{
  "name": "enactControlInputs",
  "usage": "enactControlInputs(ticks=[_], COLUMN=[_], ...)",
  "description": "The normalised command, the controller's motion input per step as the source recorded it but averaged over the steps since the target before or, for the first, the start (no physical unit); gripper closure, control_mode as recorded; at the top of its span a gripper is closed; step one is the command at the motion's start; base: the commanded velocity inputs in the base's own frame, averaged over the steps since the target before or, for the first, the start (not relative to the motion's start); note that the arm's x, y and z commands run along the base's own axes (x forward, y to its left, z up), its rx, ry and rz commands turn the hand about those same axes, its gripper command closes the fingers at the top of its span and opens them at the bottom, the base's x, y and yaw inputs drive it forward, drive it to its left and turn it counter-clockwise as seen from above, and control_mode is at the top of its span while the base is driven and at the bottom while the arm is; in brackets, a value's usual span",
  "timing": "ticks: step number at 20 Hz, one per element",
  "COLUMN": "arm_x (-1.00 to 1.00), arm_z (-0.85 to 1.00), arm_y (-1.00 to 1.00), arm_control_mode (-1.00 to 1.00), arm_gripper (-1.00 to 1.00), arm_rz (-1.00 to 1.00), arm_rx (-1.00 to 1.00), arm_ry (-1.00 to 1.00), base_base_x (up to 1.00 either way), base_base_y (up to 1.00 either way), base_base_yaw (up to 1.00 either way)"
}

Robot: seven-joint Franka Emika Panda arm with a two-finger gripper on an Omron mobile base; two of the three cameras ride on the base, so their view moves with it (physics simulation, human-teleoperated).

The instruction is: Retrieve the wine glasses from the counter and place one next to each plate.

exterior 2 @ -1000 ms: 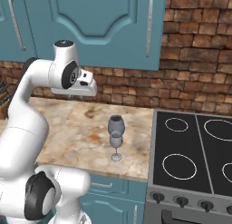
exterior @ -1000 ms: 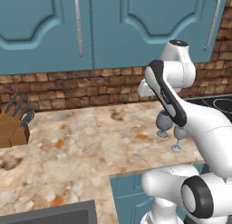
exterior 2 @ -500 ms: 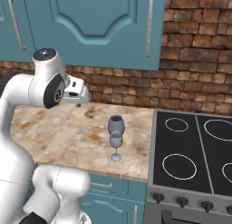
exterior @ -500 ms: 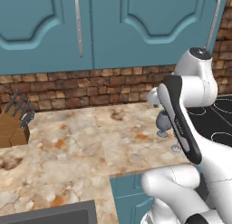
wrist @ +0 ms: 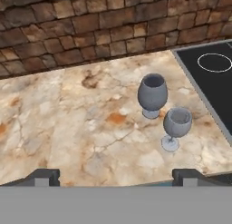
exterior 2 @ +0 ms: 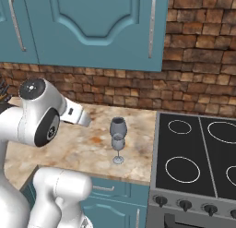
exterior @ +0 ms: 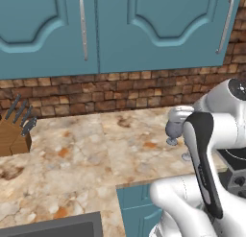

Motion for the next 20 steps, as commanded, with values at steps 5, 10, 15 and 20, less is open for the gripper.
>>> enactControlInputs(ticks=[5,10,15,20], arm_x=[-0.18,-0.06,-0.03,0.00], arm_z=[0.09,0.17,0.07,0.00], arm_y=[-0.22,-0.26,-0.39,-0.36], arm_control_mode=[-1.00,-1.00,-1.00,-1.00], arm_gripper=[-1.00,-1.00,-1.00,-1.00], arm_rz=[-0.26,-0.18,-0.08,-0.08], arm_rx=[0.24,0.33,0.34,0.34], arm_ry=[0.00,0.00,0.00,0.00], base_base_x=[0.00,0.00,0.00,0.00], base_base_y=[0.00,0.00,0.00,0.00], base_base_yaw=[0.00,0.00,0.00,0.00])
